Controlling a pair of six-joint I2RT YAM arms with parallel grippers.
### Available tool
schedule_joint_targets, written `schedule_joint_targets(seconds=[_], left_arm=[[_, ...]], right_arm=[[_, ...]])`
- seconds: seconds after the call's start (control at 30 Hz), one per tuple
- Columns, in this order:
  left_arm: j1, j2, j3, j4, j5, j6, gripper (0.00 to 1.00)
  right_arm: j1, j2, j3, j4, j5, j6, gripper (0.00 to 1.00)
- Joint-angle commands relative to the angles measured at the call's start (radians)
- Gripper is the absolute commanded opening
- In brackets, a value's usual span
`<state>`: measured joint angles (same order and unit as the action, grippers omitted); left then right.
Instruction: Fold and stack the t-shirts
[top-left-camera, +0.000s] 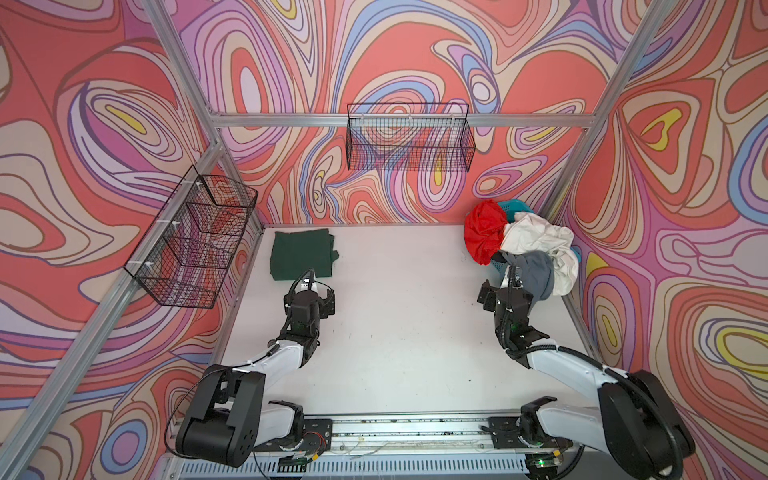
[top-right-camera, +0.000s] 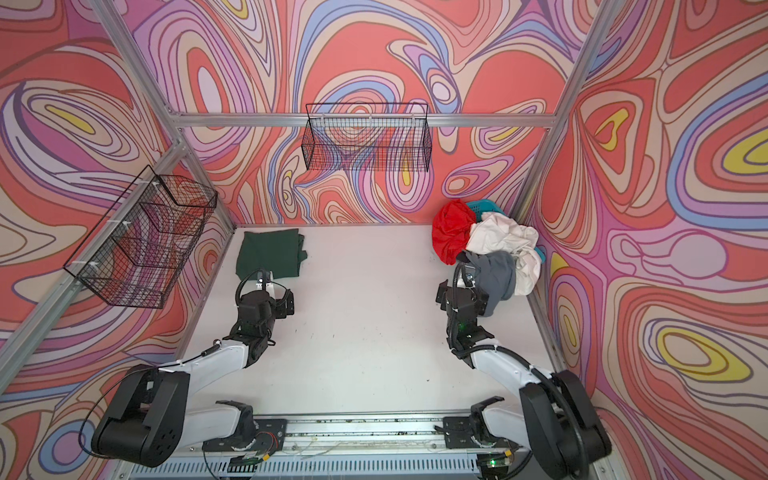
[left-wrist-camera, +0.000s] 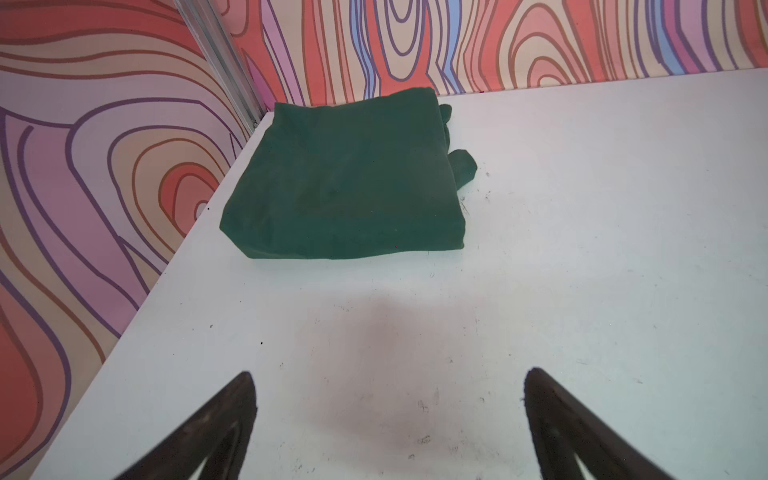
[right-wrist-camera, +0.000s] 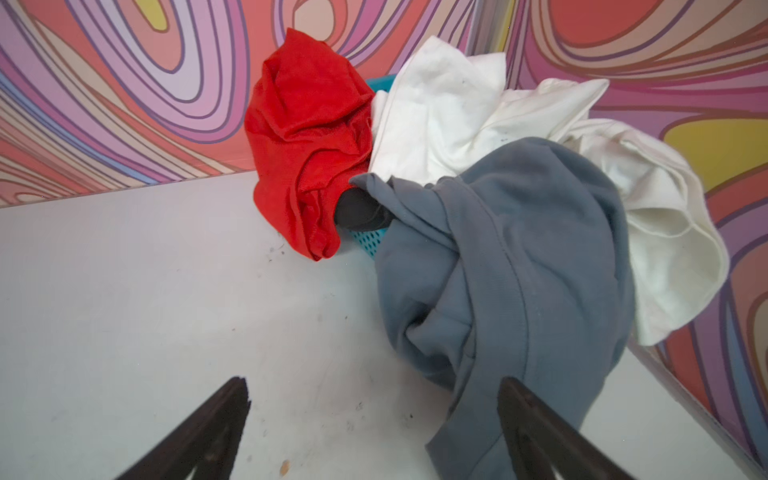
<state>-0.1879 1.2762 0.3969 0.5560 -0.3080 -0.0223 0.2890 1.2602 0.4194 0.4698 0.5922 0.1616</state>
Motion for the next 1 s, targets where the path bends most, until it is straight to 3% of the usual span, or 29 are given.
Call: schedule_joint_targets(seconds=[0.0,0.07,0.17,0.23,0.27,0.3,0.4,0.43,0.5,0.57,0.6,0.63,0.67,0.77,0.97], left_arm=[[0.005,-0.041,0.015,0.030,0.030,0.027,1.00],[0.005,-0.038,-0.024,0.027,0.028,0.016,1.00],[0.018,0.011,-0.141,0.308,0.069,0.094,1.00],[0.071,0.052,-0.152,0.423,0.158,0.104,1.00],[0.095,0.069,-0.124,0.359,0.164,0.068,1.00],[0.123,0.101,-0.115,0.352,0.213,0.047,1.00],[0.160,0.276,-0.150,0.612,0.262,0.027,1.00],[0.172,0.289,-0.145,0.616,0.285,0.021,1.00],[0.188,0.225,-0.073,0.374,0.296,0.001,1.00],[0.188,0.279,-0.024,0.363,0.274,-0.002,1.00],[0.188,0.256,-0.013,0.297,0.276,-0.009,1.00],[0.189,0.246,-0.007,0.275,0.279,-0.013,1.00],[0.189,0.268,-0.023,0.348,0.275,-0.009,1.00],[0.191,0.251,-0.013,0.291,0.269,-0.015,1.00],[0.188,0.264,-0.023,0.340,0.294,0.001,1.00]], right_arm=[[-0.037,0.074,-0.022,0.204,0.044,-0.014,0.98],[-0.053,0.130,-0.054,0.327,-0.008,-0.005,0.98],[-0.070,0.222,-0.089,0.503,-0.050,-0.037,0.98],[-0.076,0.254,-0.044,0.445,-0.037,-0.048,0.98],[-0.081,0.266,-0.044,0.477,-0.048,-0.073,0.98],[-0.080,0.268,-0.051,0.499,-0.048,-0.094,0.98],[-0.086,0.282,-0.126,0.697,-0.064,-0.164,0.98],[-0.097,0.301,-0.143,0.752,-0.074,-0.168,0.98],[-0.122,0.391,-0.164,0.895,-0.087,-0.154,0.98],[-0.136,0.427,-0.144,0.853,-0.186,-0.159,0.98],[-0.139,0.471,-0.128,0.897,-0.169,-0.170,0.98],[-0.142,0.467,-0.099,0.823,-0.167,-0.163,0.98],[-0.172,0.439,-0.059,0.691,-0.220,-0.125,0.98],[-0.207,0.447,-0.048,0.695,-0.243,-0.103,0.98],[-0.207,0.449,-0.053,0.712,-0.237,-0.109,0.98]])
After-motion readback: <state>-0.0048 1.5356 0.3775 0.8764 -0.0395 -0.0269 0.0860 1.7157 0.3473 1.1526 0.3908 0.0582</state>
